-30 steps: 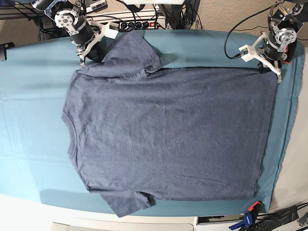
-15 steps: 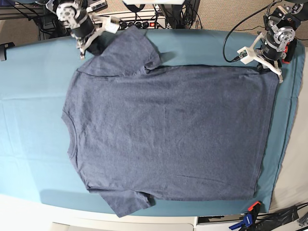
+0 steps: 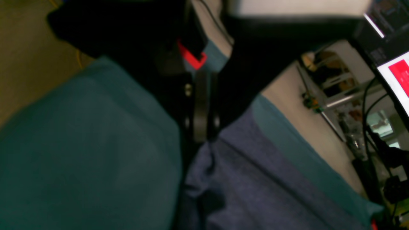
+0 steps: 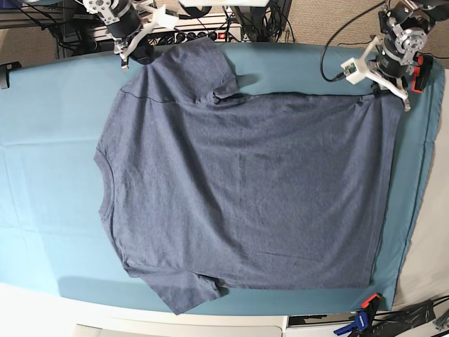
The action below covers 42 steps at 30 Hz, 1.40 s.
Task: Fold the T-shirt properly
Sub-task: 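Drag the gripped shirt edge toward the robot with both grippers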
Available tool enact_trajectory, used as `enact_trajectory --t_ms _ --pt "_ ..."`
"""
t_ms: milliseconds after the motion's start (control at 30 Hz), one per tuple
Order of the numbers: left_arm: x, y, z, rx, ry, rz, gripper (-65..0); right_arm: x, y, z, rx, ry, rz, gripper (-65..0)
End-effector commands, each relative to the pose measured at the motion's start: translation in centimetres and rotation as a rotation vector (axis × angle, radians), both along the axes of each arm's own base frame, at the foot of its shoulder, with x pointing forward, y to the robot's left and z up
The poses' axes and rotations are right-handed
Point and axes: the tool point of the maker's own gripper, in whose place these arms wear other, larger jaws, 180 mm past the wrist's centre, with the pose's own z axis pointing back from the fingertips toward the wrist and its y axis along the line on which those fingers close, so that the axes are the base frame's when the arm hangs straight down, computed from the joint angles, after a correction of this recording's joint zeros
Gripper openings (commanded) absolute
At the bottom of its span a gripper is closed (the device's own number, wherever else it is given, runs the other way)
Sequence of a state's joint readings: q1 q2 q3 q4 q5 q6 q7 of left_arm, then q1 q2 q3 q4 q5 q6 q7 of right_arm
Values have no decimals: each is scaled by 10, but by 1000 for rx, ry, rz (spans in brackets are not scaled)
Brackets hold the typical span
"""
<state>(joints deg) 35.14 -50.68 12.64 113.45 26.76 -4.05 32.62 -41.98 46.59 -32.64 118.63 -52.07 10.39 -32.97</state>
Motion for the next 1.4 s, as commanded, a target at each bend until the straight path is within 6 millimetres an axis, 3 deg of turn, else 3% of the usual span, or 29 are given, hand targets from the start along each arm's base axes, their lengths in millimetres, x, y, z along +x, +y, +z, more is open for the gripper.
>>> enact_trajectory --t_ms 0,400,567,733,1033,1367 --pt "2 1 8 13 -21 -10 -650 -2 -2 4 -10 -3 12 -650" --pt "-13 -5 31 3 -41 5 -650 -3 -57 16 -147 -21 -43 -650" --pt "-18 0 41 3 -50 20 -650 -12 -58 13 -149 3 -43 -650" --pt "-30 1 37 5 -17 24 -650 -21 -58 11 -150 26 -42 -650" --pt "-35 5 35 21 -2 39 -650 -50 -61 5 -169 94 -39 -650" --pt "-67 -2 29 6 82 30 -650 -71 -59 3 -169 135 -44 -650"
